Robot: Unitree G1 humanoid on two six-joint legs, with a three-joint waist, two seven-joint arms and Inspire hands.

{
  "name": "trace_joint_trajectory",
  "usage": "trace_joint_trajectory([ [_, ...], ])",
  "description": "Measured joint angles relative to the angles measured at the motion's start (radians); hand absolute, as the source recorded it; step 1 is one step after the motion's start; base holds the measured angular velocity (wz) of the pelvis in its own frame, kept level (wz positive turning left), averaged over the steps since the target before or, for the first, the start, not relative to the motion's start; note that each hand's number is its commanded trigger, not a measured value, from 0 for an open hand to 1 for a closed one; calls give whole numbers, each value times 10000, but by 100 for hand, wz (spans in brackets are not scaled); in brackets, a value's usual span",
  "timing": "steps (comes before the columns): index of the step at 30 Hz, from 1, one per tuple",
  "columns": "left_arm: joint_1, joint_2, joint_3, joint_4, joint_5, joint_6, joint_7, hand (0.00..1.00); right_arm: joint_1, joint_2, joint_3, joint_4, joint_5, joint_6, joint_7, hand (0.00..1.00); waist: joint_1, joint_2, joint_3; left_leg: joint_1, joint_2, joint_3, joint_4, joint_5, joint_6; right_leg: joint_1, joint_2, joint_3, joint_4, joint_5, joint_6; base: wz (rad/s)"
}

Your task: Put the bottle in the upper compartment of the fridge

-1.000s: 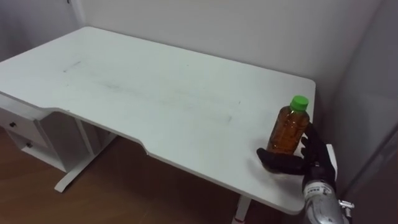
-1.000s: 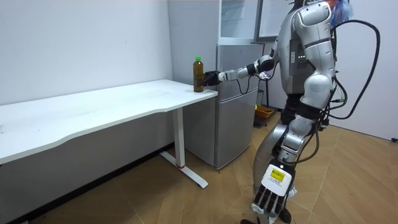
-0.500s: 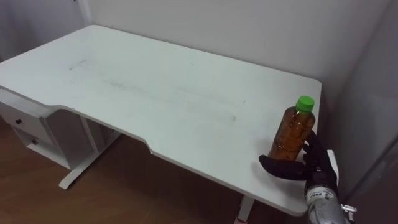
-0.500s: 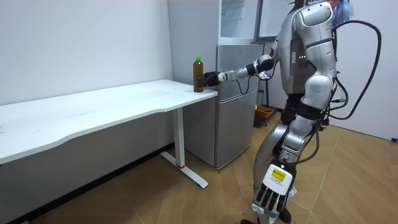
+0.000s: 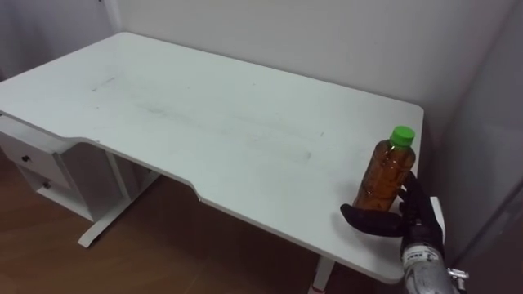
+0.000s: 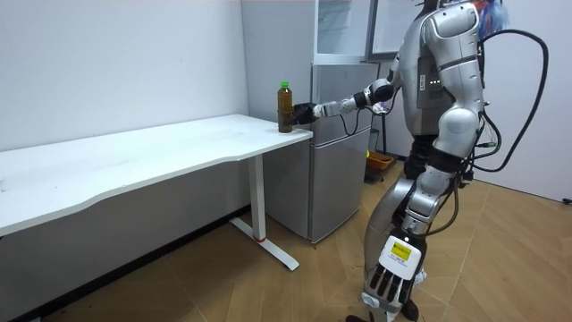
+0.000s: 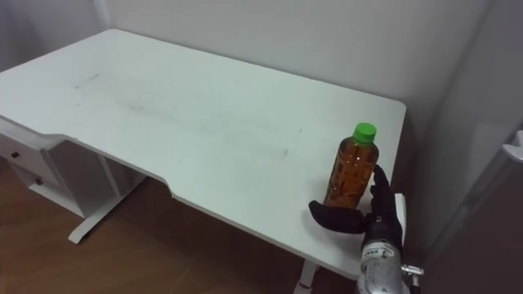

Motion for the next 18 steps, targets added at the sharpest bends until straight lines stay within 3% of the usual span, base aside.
trace_joint_trajectory([
  [9, -52, -5, 19, 8, -502, -12, 7, 0, -148, 18, -15, 0, -217, 17, -500, 0, 159, -25, 20, -120, -2, -31, 2, 28, -7, -128, -3, -8, 12, -3, -2, 0],
  [11, -52, -4, 18, 0, -701, -19, 23, 0, -153, 17, -15, 0, -217, 19, -579, 29, 195, -58, 38, -123, -3, -35, 2, 28, -7, -128, -5, -8, 12, -4, -2, 0],
  [12, -52, -5, 18, 0, -744, -23, 23, 0, -159, 17, -15, 0, -216, 21, -594, 64, 200, -68, 44, -125, -2, -35, 2, 27, -7, -128, -6, -8, 12, -4, -2, 0],
  [14, -54, -1, 18, -1, -786, -37, 31, 0, -198, 19, -13, 0, -216, 23, -651, 100, 215, -113, 70, -131, -3, -44, 5, 27, -7, -128, -8, -10, 11, -5, 0, 0],
  [18, -84, 0, 18, 0, -789, -47, 34, 0, -272, 19, -12, 1, -215, 23, -688, 100, 223, -166, 100, -153, -9, -89, 25, 27, -7, -128, -8, -34, 2, -5, 1, 1],
])
